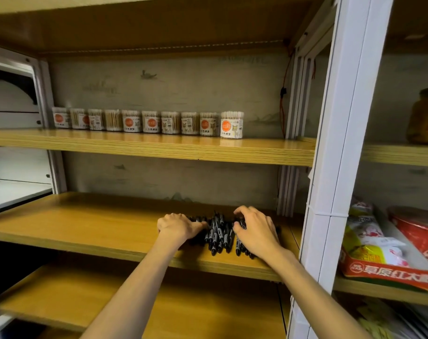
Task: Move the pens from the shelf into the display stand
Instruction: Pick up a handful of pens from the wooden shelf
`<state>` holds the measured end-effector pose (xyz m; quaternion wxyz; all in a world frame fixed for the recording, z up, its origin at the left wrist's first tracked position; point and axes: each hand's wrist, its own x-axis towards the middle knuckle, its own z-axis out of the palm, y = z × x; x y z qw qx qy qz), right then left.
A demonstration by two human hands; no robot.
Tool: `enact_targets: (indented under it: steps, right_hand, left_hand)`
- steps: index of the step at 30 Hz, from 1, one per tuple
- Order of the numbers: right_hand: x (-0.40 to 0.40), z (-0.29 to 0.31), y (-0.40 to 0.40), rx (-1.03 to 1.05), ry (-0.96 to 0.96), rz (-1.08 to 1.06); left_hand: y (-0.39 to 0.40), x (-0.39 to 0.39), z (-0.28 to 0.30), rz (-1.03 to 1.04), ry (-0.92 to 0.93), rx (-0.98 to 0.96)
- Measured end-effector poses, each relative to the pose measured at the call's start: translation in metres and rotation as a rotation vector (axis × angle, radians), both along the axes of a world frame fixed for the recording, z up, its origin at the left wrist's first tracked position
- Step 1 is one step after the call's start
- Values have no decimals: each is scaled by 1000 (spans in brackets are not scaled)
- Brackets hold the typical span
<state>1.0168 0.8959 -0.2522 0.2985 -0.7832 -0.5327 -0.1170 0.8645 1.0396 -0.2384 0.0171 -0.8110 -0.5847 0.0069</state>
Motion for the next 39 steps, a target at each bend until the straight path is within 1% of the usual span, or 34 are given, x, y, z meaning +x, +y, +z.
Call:
enact_targets:
  steps: [9,15,20,22,25,27,29,31,33,35,37,39]
  right_hand:
    - [0,1,3,1,-2,5]
    - [-1,-2,4,-8,0,7]
    - [-2,-3,5,-10,1,8]
    - [-2,-3,5,-8,2,8]
    - [-2,-2,5,-8,9,11]
    - [-4,-2,5,-10,15,14]
    - [-4,-1,4,-9,26,13]
    - [-2,2,3,-7,38,8]
    - [0,5,2,-6,45,1]
    - [1,8,3,-12,49,2]
    - [-1,11,5,-14,54,6]
    - [-5,13,7,-17,56,20]
  left_hand:
    - [3,-1,-11,-51,9,66]
    - [13,-9,-6,-45,-63,-23]
    - [12,-10,-4,-58,-87,-38]
    - [13,-12,-1,-57,-137,-60]
    - [17,-17,0,-50,-260,-108]
    - [15,-18,-1,-48,-259,-89]
    - [11,-15,-4,-48,-204,-31]
    - [8,-13,-8,-43,-197,31]
    - [9,-15,-12,-20,-324,72]
    - [13,-20,-17,-17,-564,102]
    - [18,-23,-23,-60,-903,100]
    - [17,-23,-25,-131,-1296,35]
